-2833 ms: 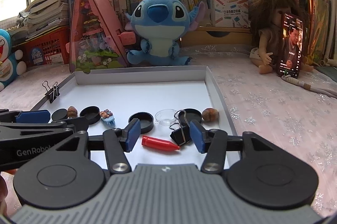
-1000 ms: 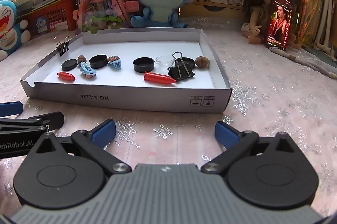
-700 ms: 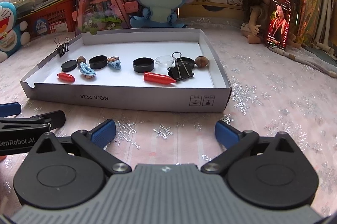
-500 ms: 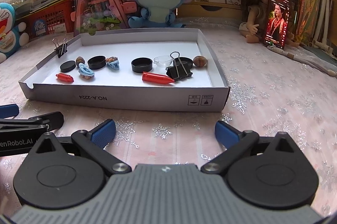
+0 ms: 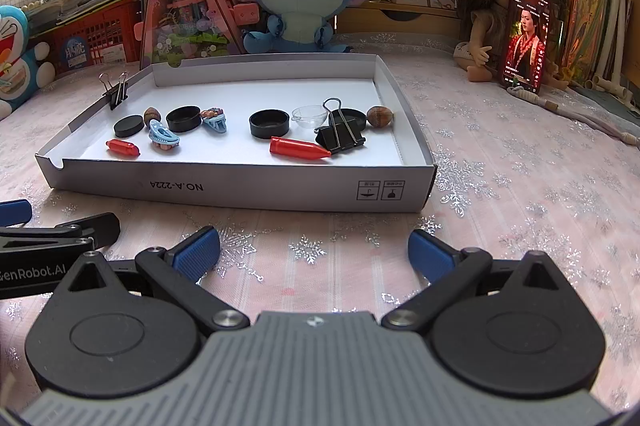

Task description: Organize rigid objects

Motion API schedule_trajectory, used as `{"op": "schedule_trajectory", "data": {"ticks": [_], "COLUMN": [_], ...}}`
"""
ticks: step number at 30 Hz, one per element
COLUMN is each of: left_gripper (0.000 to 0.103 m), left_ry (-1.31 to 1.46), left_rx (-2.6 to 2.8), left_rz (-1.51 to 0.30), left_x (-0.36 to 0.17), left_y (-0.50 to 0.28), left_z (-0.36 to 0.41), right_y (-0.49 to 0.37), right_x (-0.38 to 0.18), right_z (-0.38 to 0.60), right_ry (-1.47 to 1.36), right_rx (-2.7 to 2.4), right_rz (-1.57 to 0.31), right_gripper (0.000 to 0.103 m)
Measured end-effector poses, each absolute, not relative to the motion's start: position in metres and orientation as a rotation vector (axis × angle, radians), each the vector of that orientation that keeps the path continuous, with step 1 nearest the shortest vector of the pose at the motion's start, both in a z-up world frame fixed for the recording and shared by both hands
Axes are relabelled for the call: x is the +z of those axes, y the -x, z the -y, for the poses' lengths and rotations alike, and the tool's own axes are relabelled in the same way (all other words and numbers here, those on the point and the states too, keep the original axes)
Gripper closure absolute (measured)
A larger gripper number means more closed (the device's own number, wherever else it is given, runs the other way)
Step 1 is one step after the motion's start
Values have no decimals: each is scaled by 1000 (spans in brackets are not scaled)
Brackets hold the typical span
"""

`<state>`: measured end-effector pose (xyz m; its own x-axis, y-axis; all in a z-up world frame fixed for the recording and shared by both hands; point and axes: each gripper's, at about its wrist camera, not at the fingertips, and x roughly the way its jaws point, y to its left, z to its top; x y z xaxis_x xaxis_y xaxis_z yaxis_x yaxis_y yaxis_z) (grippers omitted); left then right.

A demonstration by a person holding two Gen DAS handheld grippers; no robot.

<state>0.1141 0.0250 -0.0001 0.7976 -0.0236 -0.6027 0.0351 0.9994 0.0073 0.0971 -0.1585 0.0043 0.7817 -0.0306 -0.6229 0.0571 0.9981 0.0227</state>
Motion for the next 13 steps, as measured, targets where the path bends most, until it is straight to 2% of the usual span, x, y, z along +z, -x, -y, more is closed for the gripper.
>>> {"op": "schedule_trajectory", "data": {"ticks": [13], "left_gripper": [0], "left_ry": [-27], "left_rx": [-11], "left_rz": [-642], "left_x": [0], "left_y": [-114], "left_z": [-25], "right_y": [-97], "right_x": [5], "right_z": [158], "right_ry": [-40], "right_rx": [-48], "right_rz": [-672], "right_gripper": [0]}}
